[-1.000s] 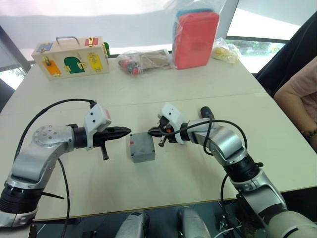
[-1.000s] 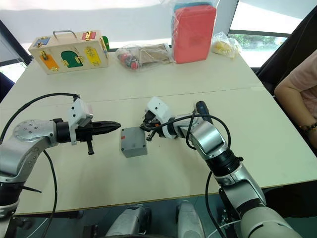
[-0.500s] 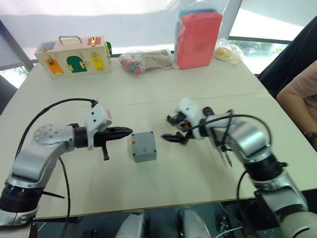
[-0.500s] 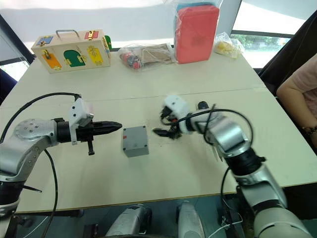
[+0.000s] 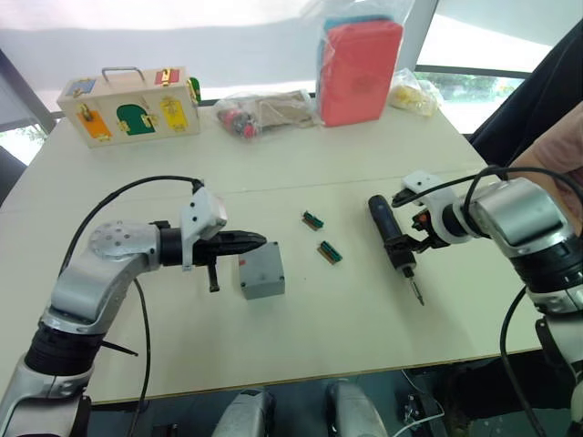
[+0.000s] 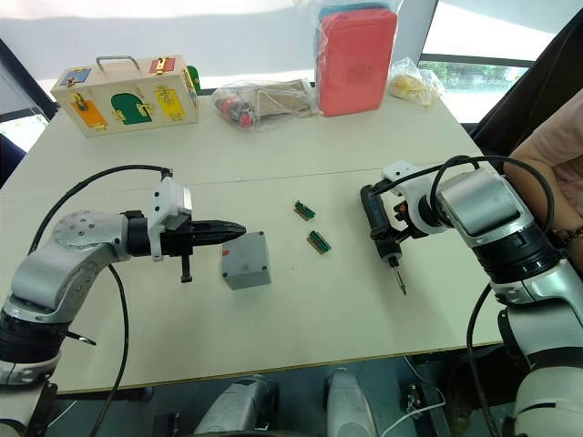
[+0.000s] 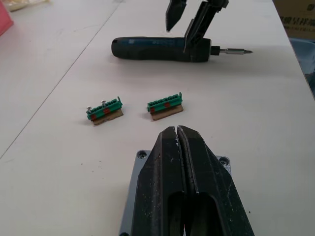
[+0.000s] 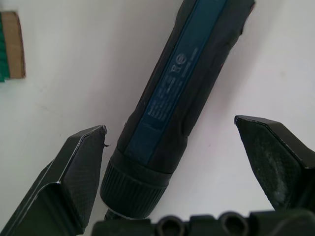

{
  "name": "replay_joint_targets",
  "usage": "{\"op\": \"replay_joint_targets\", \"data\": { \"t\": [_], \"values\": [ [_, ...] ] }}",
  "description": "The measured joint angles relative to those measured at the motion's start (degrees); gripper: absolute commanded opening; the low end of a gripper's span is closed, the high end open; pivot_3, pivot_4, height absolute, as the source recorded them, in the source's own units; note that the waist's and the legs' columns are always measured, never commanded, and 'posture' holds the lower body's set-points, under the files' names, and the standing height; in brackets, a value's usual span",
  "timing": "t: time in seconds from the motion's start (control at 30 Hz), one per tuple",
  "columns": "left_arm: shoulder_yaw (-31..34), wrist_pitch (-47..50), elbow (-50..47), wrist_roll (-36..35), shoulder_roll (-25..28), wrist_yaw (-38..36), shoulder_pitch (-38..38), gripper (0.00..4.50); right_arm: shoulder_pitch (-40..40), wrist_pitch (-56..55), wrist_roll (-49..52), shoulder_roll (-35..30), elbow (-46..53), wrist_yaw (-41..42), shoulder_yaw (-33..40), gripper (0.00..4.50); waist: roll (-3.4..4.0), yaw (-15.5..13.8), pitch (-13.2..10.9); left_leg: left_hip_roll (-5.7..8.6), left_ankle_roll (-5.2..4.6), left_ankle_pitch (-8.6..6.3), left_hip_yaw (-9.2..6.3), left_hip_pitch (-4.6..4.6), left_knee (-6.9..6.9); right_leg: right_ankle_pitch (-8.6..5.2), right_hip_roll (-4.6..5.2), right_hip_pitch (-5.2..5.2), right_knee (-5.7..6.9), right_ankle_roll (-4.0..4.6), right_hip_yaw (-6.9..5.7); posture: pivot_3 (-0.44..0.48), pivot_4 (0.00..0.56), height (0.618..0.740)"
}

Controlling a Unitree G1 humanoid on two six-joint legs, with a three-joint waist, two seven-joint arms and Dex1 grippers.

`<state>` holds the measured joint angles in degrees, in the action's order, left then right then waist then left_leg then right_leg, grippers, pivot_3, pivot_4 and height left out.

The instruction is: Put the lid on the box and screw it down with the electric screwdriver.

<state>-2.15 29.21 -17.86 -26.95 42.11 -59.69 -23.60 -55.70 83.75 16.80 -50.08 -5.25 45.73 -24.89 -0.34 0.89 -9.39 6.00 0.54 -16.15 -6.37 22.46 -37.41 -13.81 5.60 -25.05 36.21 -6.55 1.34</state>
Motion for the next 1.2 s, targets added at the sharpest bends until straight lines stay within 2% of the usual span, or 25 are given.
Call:
{"op": "replay_joint_targets", "data": {
  "t": [0.2, 0.37, 0.47, 0.67, 0.7, 0.93, 1.07, 1.2],
  "values": [
    [-1.1, -1.69, -0.05, 0.23, -0.64, -0.79, 0.3, 0.0, -4.64, 3.06, 0.09, 3.61, -11.01, 1.4, -6.85, 4.42, 0.0, -0.19, 0.0, 0.02, 0.0, 0.0, -0.02, 0.0, -0.01, 0.0, 0.01, 0.01, -0.01, 0.0, -0.01, 0.0, 0.15, 0.74],
    [-1.54, -3.55, 0.13, 1.09, -0.73, -1.26, 0.31, 0.0, -7.37, 1.98, -1.01, 5.07, -14.54, 2.38, -10.61, 4.42, -0.02, -0.13, 0.01, 0.04, 0.0, 0.0, -0.04, 0.0, -0.08, 0.0, -0.02, 0.04, 0.01, 0.0, -0.02, 0.0, 0.15, 0.74],
    [-1.54, -3.72, 0.17, 1.38, -1.49, -0.95, 0.31, 0.0, -8.16, 1.53, -2.02, 5.94, -15.46, 2.75, -12.07, 3.86, -0.07, -0.03, 0.04, 0.03, 0.0, 0.0, -0.04, 0.0, -0.09, 0.0, -0.02, 0.05, 0.01, 0.0, -0.02, 0.0, 0.15, 0.74],
    [-1.53, -3.91, 0.18, 1.81, -1.86, -0.04, 0.44, 0.0, -9.24, 0.5, -3.8, 6.82, -18.17, 3.18, -13.06, 2.05, -0.11, 0.05, 0.07, 0.02, 0.0, 0.0, -0.05, -0.01, -0.08, 0.0, -0.03, 0.04, 0.01, 0.0, -0.02, 0.0, 0.15, 0.74],
    [-1.54, -3.97, 0.2, 1.87, -1.86, -0.02, 0.44, 0.0, -9.49, 0.87, -3.88, 7.17, -18.78, 3.12, -12.89, 1.9, -0.11, 0.06, 0.07, 0.02, 0.0, 0.0, -0.05, -0.01, -0.08, 0.0, -0.03, 0.04, 0.01, 0.0, -0.02, 0.0, 0.15, 0.74],
    [-1.46, -5.01, 0.99, 2.62, -1.5, 0.01, 0.88, 0.0, -9.89, 3.6, -4.14, 8.86, -20.87, 0.82, -8.48, 1.9, -0.06, -0.01, 0.04, 0.03, 0.01, 0.0, -0.04, 0.03, -0.05, 0.0, -0.03, -0.05, 0.02, 0.0, -0.01, 0.0, 0.15, 0.74],
    [-0.87, -4.94, 1.0, 2.58, -0.1, -0.11, 1.0, 0.0, -10.48, 3.02, -3.51, 9.03, -18.27, -0.19, -3.37, 1.9, 0.02, 0.15, -0.01, 0.04, 0.04, 0.02, -0.02, 0.37, -0.06, 0.0, -0.02, -0.44, 0.14, 0.0, 0.01, 0.0, 0.15, 0.74],
    [-0.29, -4.83, 1.39, 2.5, 1.26, -0.47, 0.93, 0.0, -10.73, -5.45, 0.31, 13.45, -9.4, -2.06, 11.8, 1.9, 0.04, 0.41, -0.02, -0.02, 0.08, 0.05, -0.02, 0.49, -0.05, 0.0, -0.05, -0.6, 0.19, 0.0, 0.02, 0.0, 0.15, 0.74]
  ]
}}
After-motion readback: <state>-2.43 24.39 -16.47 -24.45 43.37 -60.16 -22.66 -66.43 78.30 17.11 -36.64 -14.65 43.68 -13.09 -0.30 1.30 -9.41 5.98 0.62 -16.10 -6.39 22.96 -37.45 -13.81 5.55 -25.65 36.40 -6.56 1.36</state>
